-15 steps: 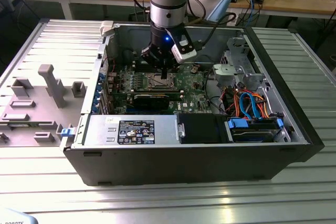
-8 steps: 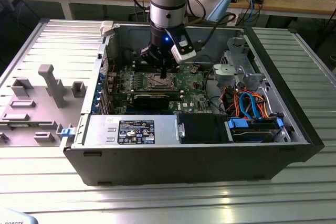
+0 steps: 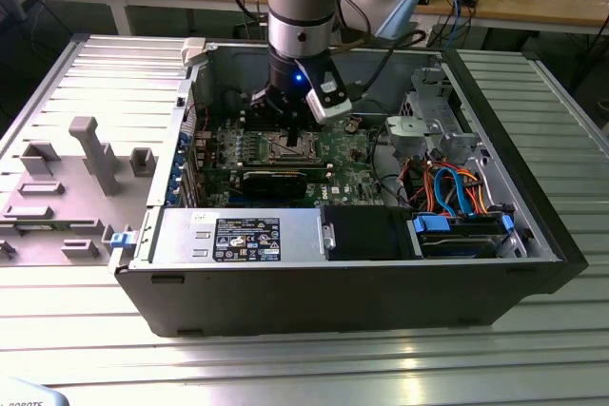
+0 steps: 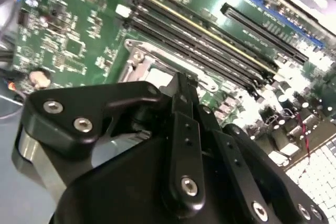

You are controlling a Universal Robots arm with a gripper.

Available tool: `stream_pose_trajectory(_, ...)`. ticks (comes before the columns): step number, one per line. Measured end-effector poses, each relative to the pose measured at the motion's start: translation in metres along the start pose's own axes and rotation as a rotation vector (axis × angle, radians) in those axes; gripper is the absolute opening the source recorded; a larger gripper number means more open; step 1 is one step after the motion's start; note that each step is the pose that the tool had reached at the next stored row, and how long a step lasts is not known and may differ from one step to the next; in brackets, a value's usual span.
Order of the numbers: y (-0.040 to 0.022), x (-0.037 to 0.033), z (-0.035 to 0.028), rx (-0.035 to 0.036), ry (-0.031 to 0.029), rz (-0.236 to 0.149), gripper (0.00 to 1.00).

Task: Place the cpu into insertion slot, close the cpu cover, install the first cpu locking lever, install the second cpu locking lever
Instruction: 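Install the second cpu locking lever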

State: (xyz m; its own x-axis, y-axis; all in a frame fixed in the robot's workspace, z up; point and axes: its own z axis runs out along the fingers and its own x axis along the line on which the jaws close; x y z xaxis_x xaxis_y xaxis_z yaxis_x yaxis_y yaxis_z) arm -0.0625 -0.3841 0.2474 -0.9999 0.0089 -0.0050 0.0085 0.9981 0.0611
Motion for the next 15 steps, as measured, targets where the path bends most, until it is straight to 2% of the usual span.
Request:
stream_pose_trajectory(2, -0.0004, 0.0082, 0.0051, 0.0001, 0.0021, 0.0, 0.11)
stream_pose_trajectory(4, -0.0006, 0.0136, 0.0076, -0.0061, 0.0039, 0.0, 0.11)
stream_pose_trajectory(7, -0.0021, 0.0116, 0.0072, -0.0072, 0.0063, 0.0, 0.11)
stream_pose_trajectory(8, -0.0021, 0.0084, 0.0071, -0.0071, 0.0091, 0.001, 0.11)
stream_pose_trajectory(9, -0.0021, 0.0038, 0.0072, -0.0071, 0.0149, 0.001, 0.11)
stream_pose_trajectory(11, -0.0028, 0.0026, 0.0076, -0.0071, 0.0185, 0.001, 0.11)
stream_pose_trajectory(15, -0.0068, 0.0029, 0.0074, -0.007, 0.019, 0.001, 0.11)
